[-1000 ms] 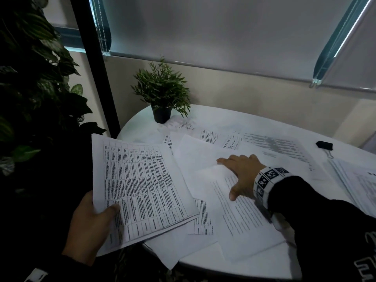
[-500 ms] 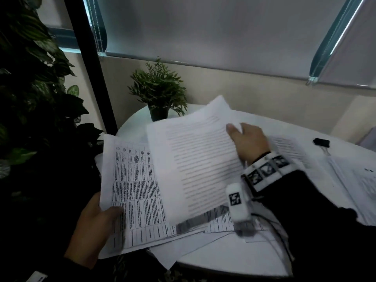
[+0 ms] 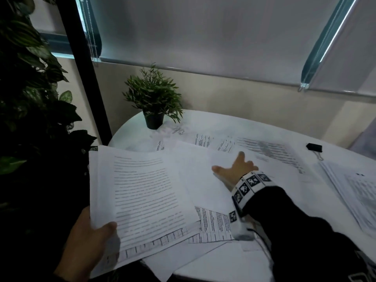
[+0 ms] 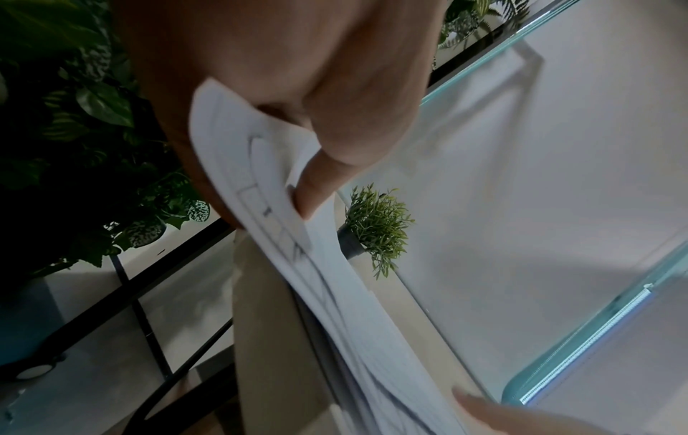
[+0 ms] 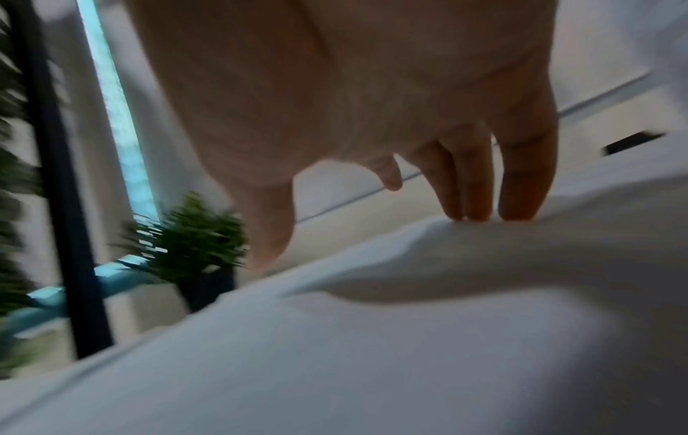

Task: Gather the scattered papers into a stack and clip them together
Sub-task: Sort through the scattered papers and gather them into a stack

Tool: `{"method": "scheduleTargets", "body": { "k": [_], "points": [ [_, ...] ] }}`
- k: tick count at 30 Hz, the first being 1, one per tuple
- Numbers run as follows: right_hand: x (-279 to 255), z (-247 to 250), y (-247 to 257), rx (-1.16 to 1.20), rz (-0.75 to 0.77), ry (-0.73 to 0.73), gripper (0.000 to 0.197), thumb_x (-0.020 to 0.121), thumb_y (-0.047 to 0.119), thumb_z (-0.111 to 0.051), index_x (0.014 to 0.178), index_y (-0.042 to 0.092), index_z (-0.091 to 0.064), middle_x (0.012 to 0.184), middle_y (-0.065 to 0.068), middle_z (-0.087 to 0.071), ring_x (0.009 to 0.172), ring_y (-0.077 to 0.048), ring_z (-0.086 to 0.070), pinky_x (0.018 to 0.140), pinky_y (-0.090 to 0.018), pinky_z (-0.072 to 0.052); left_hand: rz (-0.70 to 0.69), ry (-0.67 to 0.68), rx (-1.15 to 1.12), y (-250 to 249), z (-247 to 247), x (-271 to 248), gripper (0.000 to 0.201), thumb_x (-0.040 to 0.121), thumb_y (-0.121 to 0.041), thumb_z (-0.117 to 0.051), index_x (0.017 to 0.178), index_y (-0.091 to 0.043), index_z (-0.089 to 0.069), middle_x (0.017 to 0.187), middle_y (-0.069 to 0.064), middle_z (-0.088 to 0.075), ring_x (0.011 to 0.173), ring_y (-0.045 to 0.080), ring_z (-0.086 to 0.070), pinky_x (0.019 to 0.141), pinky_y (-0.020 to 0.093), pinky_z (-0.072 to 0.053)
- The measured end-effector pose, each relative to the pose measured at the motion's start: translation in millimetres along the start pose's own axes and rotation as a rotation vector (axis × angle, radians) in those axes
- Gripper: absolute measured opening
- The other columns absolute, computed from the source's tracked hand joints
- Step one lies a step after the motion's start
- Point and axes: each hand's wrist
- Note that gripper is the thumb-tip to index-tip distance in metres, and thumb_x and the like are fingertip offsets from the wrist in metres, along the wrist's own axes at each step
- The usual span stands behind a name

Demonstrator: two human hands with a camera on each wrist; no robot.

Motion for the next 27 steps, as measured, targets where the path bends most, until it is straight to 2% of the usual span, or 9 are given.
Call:
{"method": "scheduleTargets", "body": {
  "k": [6, 10, 12, 14, 16, 18, 21, 24, 27],
  "points": [
    [25.8, 2.5, -21.0, 0.015, -0.091, 0.142, 0.123, 0.075, 0.048, -0.073, 0.147, 0.006, 0.018, 0.154, -0.017, -0.02, 0.139, -0.031, -0.03, 0.111, -0.04, -0.029, 0.05, -0.011, -0.002, -6.1, -0.4, -2.9, 0.053, 0.084, 0.015, -0.052, 0.133, -0.002, -0.046, 0.119, 0.014, -0.055, 0.1, 0.024, -0.048, 0.089, 0.036, -0.036],
    [33.9, 10.2, -29.2, 0.569, -0.099, 0.025, 0.089, 0.068, 0.019, -0.081, 0.14, 0.004, -0.031, 0.137, -0.014, -0.05, 0.121, -0.028, -0.053, 0.103, -0.04, -0.042, 0.042, -0.023, -0.042, -8.8, -0.4, -6.1, 0.051, 0.083, 0.015, -0.053, 0.13, -0.002, -0.047, 0.109, 0.009, -0.052, 0.096, 0.022, -0.047, 0.085, 0.034, -0.035],
    [21.1, 25.0, -27.3, 0.825, 0.051, -0.239, 0.058, 0.069, 0.01, -0.078, 0.122, 0.008, -0.053, 0.117, -0.011, -0.064, 0.103, -0.024, -0.062, 0.092, -0.033, -0.048, 0.041, -0.02, -0.054, -6.1, -1.4, -5.2, 0.05, 0.082, 0.016, -0.052, 0.128, -0.003, -0.048, 0.108, 0.011, -0.055, 0.094, 0.023, -0.049, 0.084, 0.033, -0.037],
    [-8.7, 41.8, -15.8, 0.772, 0.306, -0.508, 0.023, 0.076, 0.004, -0.069, 0.098, 0.009, -0.064, 0.094, -0.007, -0.062, 0.088, -0.019, -0.059, 0.077, -0.022, -0.042, 0.044, -0.02, -0.063, -7.5, -3.7, -4.8, 0.045, 0.082, 0.017, -0.051, 0.122, -0.004, -0.05, 0.101, 0.011, -0.058, 0.085, 0.024, -0.051, 0.075, 0.032, -0.04],
    [-47.8, 42.9, -0.2, 0.535, 0.702, -0.568, 0.03, 0.075, -0.006, -0.055, 0.097, 0.009, -0.069, 0.093, -0.008, -0.057, 0.089, -0.02, -0.053, 0.078, -0.02, -0.038, 0.044, -0.031, -0.088, -7.4, -5.5, -3.5, 0.041, 0.081, 0.019, -0.05, 0.118, 0.001, -0.052, 0.101, 0.016, -0.06, 0.081, 0.025, -0.051, 0.069, 0.032, -0.039],
    [-89.8, 19.0, 10.4, 0.182, 0.975, -0.434, 0.05, 0.068, 0.003, -0.061, 0.117, 0.013, -0.064, 0.113, -0.012, -0.059, 0.105, -0.026, -0.054, 0.092, -0.03, -0.043, 0.056, -0.046, -0.111, -10.8, -8.2, -5.3, 0.041, 0.082, 0.017, -0.05, 0.12, 0.002, -0.052, 0.109, 0.016, -0.058, 0.09, 0.026, -0.049, 0.077, 0.032, -0.037],
    [-135.6, -39.1, 18.8, -0.231, 1.075, -0.164, 0.079, 0.048, 0.032, -0.083, 0.122, 0.025, -0.058, 0.121, -0.007, -0.063, 0.111, -0.029, -0.06, 0.086, -0.045, -0.052, 0.053, -0.014, -0.241, -9.2, -11.2, -3.3, 0.026, 0.089, -0.002, -0.055, 0.114, -0.011, -0.053, 0.114, 0.01, -0.056, 0.102, 0.026, -0.052, 0.083, 0.034, -0.038],
    [-156.1, -66.2, 27.2, -0.36, 1.204, 0.158, 0.069, 0.079, 0.043, -0.066, 0.14, 0.027, -0.038, 0.148, -0.014, -0.037, 0.136, -0.034, -0.033, 0.11, -0.056, -0.025, 0.101, 0.017, -0.407, -4.6, -8.5, -4.4, 0.032, 0.095, -0.04, -0.051, 0.118, -0.019, -0.056, 0.113, 0.01, -0.064, 0.101, 0.03, -0.061, 0.096, 0.044, -0.042],
    [-156.4, -64.3, 28.1, -0.349, 1.188, 0.395, 0.072, 0.09, 0.062, -0.036, 0.15, 0.028, -0.015, 0.157, -0.015, -0.01, 0.143, -0.03, -0.011, 0.116, -0.045, -0.008, 0.041, 0.092, -0.359, -1.0, -7.3, -5.4, 0.031, 0.091, -0.033, -0.06, 0.117, -0.017, -0.06, 0.108, 0.008, -0.069, 0.095, 0.026, -0.066, 0.086, 0.039, -0.049]
  ]
}}
Point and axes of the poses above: each hand's wrist, its own x-axis towards the middle knuckle, its own z-axis out of the back of the hand, y = z × x
